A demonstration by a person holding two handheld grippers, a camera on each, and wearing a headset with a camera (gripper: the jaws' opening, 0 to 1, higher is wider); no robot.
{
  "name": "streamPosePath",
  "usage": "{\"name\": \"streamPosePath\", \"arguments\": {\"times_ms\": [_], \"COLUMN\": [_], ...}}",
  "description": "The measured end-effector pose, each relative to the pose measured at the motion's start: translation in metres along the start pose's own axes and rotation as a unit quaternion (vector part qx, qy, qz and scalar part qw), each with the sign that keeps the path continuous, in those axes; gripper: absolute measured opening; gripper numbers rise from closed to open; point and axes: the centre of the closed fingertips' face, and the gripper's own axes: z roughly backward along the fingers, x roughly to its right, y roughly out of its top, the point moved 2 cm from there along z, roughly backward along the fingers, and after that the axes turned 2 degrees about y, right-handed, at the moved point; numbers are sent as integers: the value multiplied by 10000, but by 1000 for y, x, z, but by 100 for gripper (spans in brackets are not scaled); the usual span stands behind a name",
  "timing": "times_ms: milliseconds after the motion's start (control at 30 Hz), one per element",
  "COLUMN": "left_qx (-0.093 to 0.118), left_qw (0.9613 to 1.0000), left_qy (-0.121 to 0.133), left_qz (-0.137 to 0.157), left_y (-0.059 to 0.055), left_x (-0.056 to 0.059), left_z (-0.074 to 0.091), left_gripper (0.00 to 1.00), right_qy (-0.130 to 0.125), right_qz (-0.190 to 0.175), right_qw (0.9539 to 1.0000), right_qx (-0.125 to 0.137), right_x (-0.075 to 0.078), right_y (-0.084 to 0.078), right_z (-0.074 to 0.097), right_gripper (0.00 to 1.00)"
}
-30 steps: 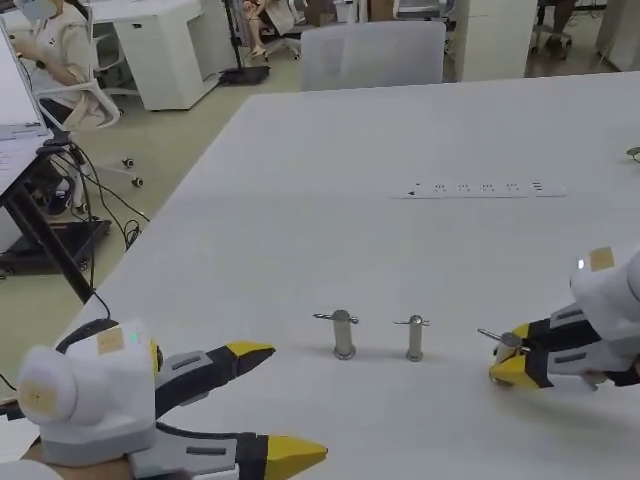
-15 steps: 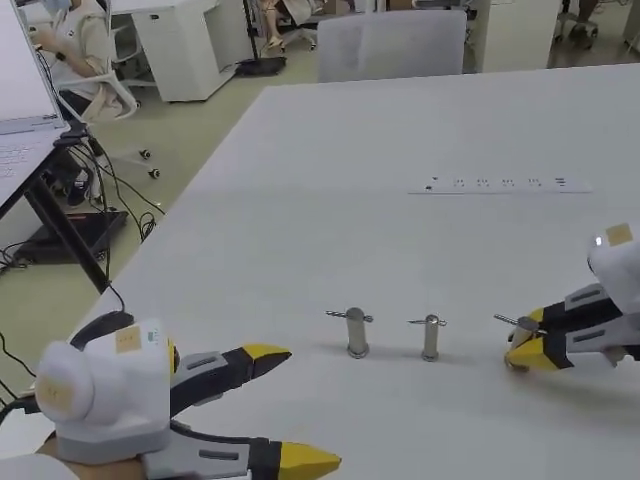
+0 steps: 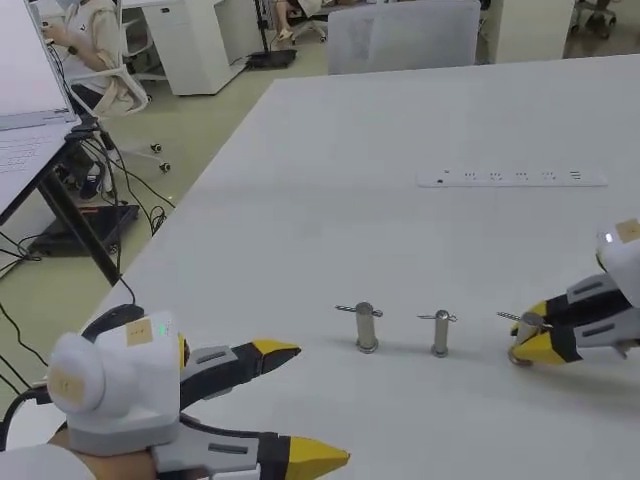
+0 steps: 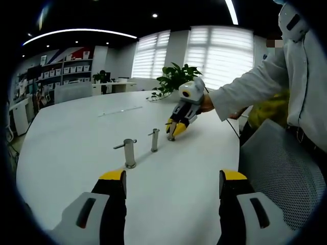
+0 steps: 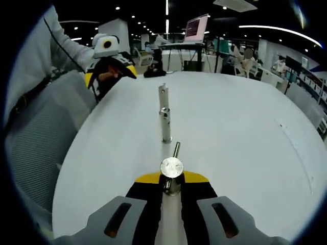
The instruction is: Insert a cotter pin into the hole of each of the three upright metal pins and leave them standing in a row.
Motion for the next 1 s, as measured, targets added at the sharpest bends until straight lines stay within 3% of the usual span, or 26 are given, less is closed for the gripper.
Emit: {"name": "streamPosePath", "arguments": {"times_ms": [533, 800, 1000], "left_qx": [9, 35, 82], "left_qw": [10000, 10000, 10000], "left_qy": [6, 12, 34], "left_qz": [-7, -13, -10], "left_y": [3, 5, 7], "left_x": [-1, -1, -1], "left_z": [-2, -2, -1], "left_gripper": [73, 74, 73], "right_qy": [112, -76, -223], "right_qz": [-259, -570, -791], "right_qw": [9995, 9982, 9964], "right_qx": [138, 168, 214], "right_x": [3, 7, -1], "right_y": [-1, -1, -3], "right_z": [0, 7, 18], "right_gripper": [15, 25, 32]}}
